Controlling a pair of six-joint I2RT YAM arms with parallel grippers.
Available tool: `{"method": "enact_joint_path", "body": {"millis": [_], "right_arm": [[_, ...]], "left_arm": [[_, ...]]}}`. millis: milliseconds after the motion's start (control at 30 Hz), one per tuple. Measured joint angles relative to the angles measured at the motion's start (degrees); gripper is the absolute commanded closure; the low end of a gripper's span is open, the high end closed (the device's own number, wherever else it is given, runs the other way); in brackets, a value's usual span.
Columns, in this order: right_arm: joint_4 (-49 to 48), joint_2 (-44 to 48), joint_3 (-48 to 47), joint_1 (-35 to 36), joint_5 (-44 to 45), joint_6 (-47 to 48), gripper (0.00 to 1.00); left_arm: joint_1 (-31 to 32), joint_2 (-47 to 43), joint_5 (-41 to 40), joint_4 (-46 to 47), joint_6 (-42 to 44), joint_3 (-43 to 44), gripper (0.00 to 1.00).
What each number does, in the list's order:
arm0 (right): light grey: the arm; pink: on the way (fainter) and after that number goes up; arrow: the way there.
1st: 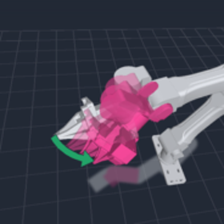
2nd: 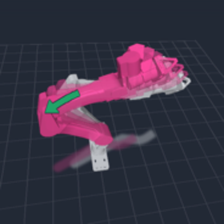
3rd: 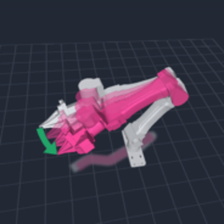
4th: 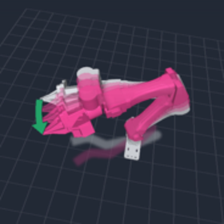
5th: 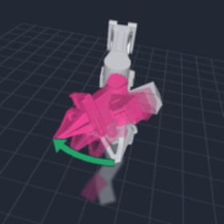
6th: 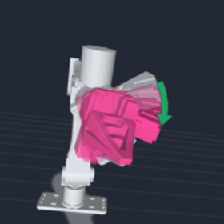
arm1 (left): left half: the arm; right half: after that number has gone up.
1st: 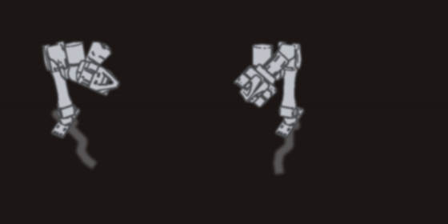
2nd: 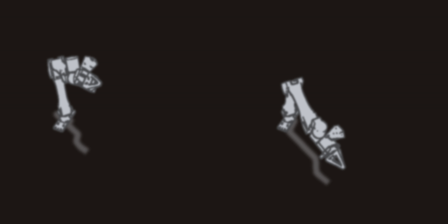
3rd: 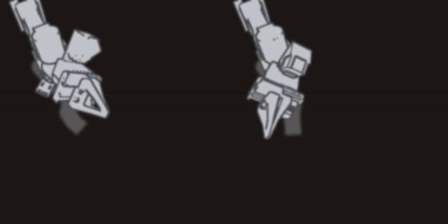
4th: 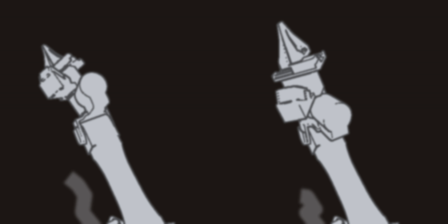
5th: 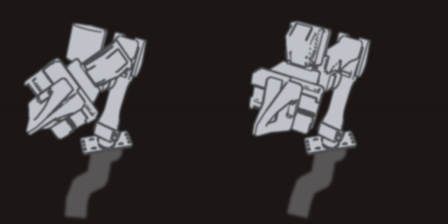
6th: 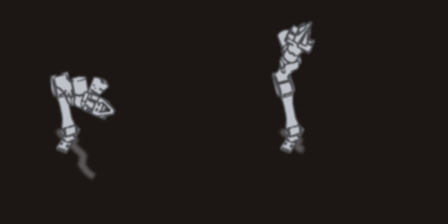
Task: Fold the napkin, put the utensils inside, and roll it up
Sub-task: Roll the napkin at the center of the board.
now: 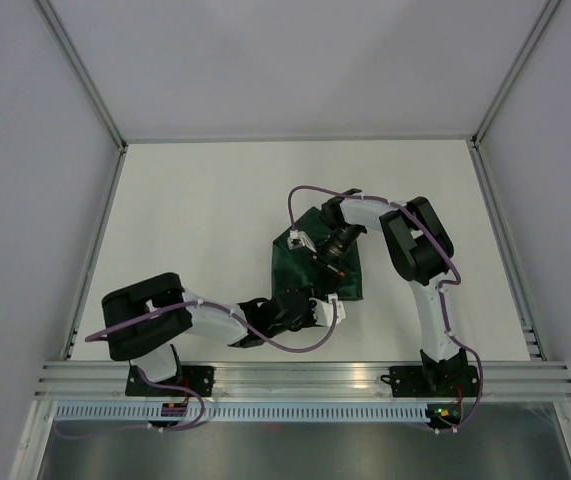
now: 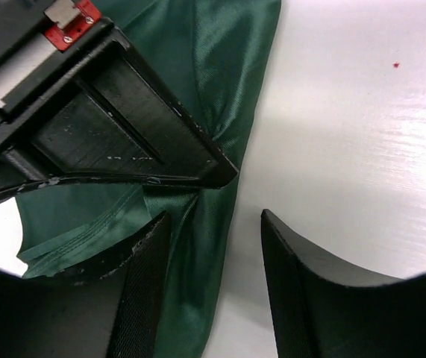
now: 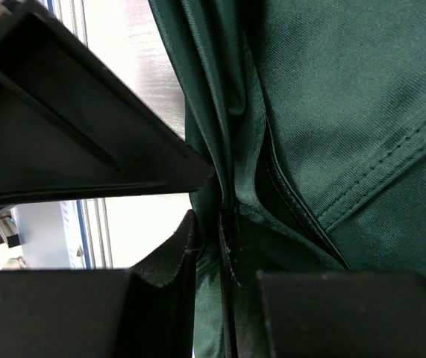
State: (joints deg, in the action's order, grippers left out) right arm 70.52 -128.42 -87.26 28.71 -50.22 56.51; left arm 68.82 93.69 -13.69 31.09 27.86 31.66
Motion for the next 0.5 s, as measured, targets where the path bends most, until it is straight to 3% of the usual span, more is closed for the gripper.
{"method": "enact_joint_path", "body": {"millis": [300,500], "right_arm": [[0.7,-0.7,-0.7,0.0,-0.1,-0.2,0.92],[1.4,-1.1,-1.2,-0.1,-0.1,-0.2,0.92]], "left_arm": [[0.0,4.2,-3.2,6.3,3.6,0.3,0.37],[-1.0,4.2,-2.1,4.9,3.7,1.1,0.43]]}}
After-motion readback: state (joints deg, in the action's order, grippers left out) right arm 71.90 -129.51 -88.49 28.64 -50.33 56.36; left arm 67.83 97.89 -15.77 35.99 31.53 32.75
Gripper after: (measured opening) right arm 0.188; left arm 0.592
